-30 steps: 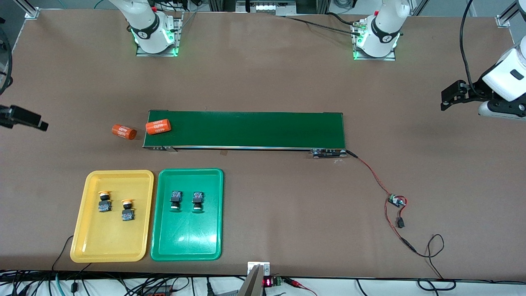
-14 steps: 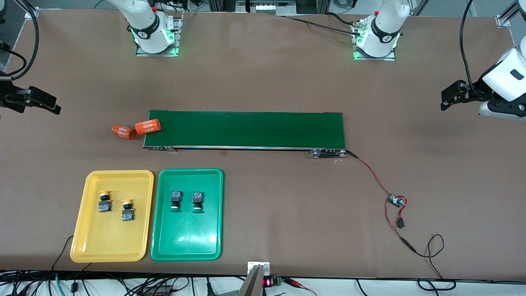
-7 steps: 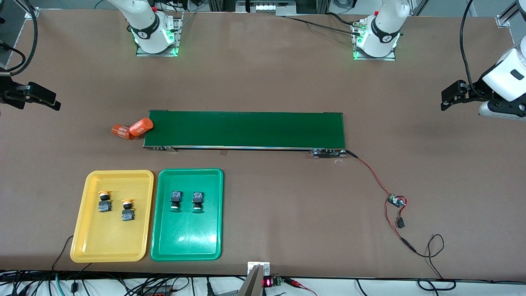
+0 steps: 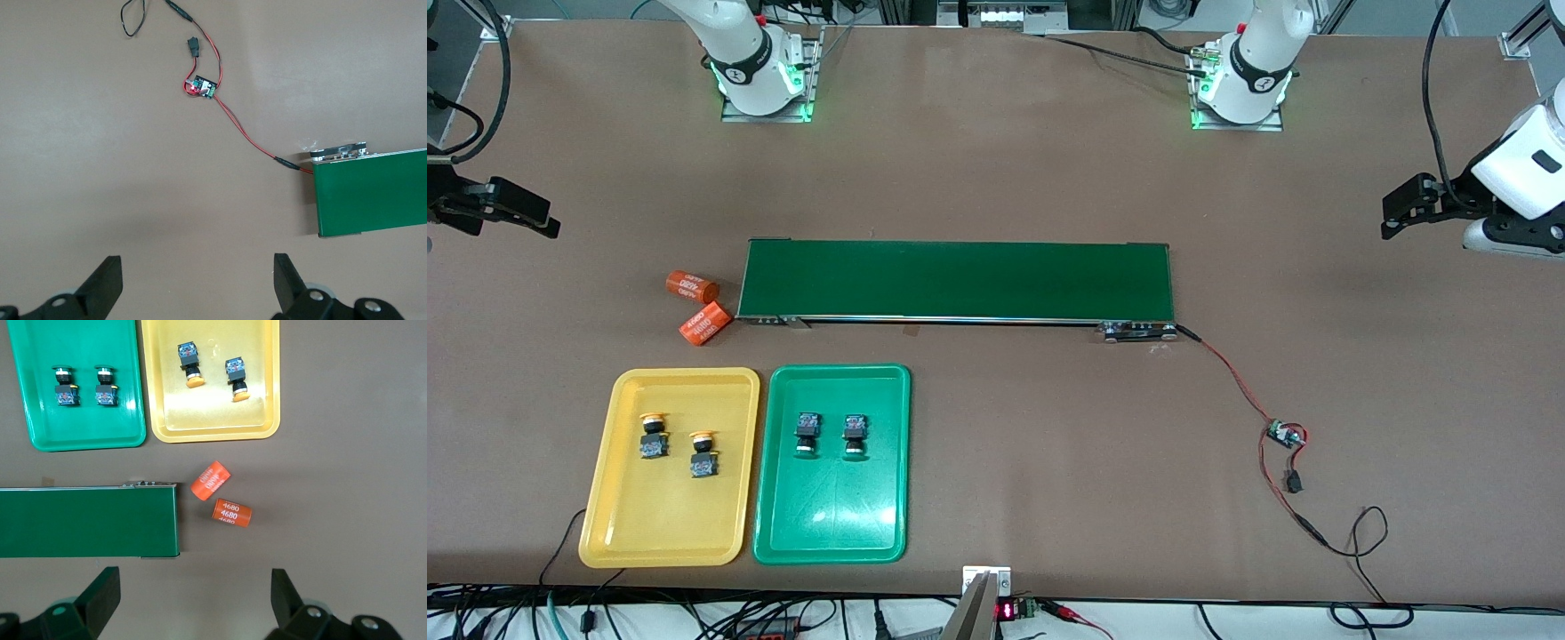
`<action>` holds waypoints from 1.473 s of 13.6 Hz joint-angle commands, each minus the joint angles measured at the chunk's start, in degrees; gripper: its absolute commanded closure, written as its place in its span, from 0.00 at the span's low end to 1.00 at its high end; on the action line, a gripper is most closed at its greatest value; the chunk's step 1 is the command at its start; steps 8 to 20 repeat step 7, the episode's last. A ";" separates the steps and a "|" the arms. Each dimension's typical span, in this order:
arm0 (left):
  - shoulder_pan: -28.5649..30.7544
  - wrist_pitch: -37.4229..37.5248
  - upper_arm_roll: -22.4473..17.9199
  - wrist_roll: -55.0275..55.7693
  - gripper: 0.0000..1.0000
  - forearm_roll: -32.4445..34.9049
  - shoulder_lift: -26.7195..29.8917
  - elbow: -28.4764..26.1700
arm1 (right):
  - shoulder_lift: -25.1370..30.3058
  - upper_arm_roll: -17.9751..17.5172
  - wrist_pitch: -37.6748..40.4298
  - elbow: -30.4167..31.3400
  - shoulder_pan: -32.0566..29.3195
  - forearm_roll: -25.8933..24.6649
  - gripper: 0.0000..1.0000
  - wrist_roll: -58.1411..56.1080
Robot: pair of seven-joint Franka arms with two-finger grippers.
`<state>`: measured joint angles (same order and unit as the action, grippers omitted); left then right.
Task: Sort buttons by color to trays
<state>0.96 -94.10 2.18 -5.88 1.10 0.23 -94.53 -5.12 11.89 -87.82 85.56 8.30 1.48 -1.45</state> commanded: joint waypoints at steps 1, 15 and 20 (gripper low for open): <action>0.27 1.02 -0.16 -0.54 0.00 -1.36 -0.32 0.92 | 1.51 0.24 0.28 1.54 0.40 -0.87 0.00 -0.83; 0.35 1.02 -0.16 -0.54 0.00 -1.36 -0.23 0.84 | 1.51 0.24 0.63 1.54 0.40 -0.78 0.00 -0.92; 0.35 1.02 -0.16 -0.54 0.00 -1.36 -0.23 0.84 | 1.51 0.24 0.63 1.54 0.40 -0.78 0.00 -0.92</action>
